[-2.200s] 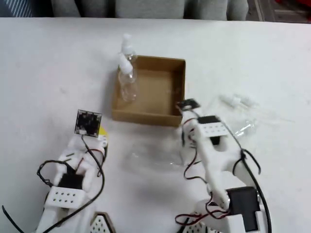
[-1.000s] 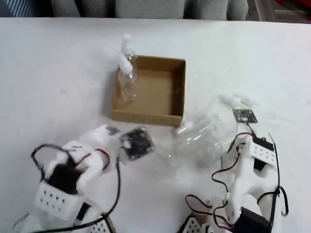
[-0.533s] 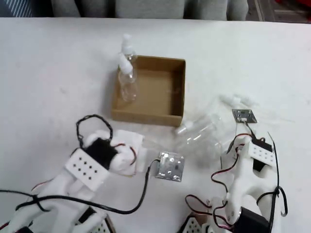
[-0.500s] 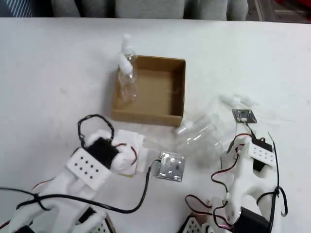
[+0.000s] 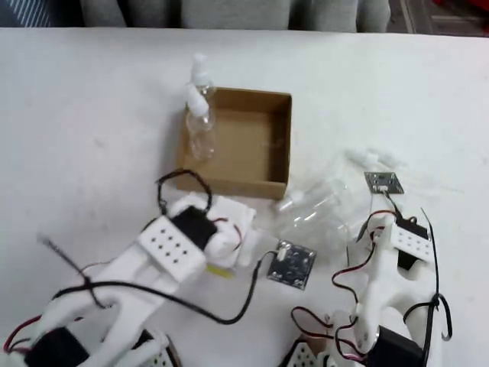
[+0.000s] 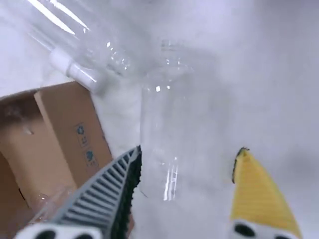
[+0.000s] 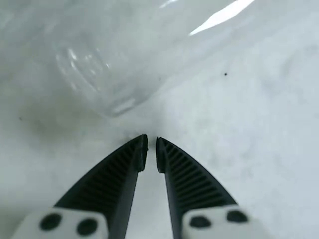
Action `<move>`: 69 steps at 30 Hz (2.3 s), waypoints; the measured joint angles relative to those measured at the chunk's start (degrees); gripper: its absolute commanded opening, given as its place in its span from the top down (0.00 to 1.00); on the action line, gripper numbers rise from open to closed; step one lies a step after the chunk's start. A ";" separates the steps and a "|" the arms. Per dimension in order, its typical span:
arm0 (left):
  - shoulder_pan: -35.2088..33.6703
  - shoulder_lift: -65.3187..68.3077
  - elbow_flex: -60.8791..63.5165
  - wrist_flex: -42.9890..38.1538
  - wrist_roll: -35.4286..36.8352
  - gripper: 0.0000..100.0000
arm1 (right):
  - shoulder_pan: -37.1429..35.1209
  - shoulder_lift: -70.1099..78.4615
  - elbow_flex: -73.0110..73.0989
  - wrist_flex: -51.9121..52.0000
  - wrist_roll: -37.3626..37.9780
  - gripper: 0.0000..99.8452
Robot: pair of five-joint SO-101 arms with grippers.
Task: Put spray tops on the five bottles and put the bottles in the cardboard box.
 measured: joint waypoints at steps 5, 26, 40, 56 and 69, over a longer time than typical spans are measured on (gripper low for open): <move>0.35 8.35 -6.77 0.00 -0.18 0.71 | 0.00 0.00 0.00 0.00 0.00 0.99; 0.53 14.68 -5.45 -11.08 -0.18 0.71 | 0.00 0.00 0.00 0.00 1.93 0.99; 0.62 29.89 -10.64 -12.75 2.46 0.71 | 0.00 0.00 0.00 0.00 1.93 0.99; 3.25 29.98 -7.91 -18.02 7.56 0.72 | 0.00 0.00 0.00 0.00 2.11 0.99; 3.87 31.47 -7.91 -17.93 8.00 0.98 | 0.00 0.00 0.00 0.00 2.11 0.99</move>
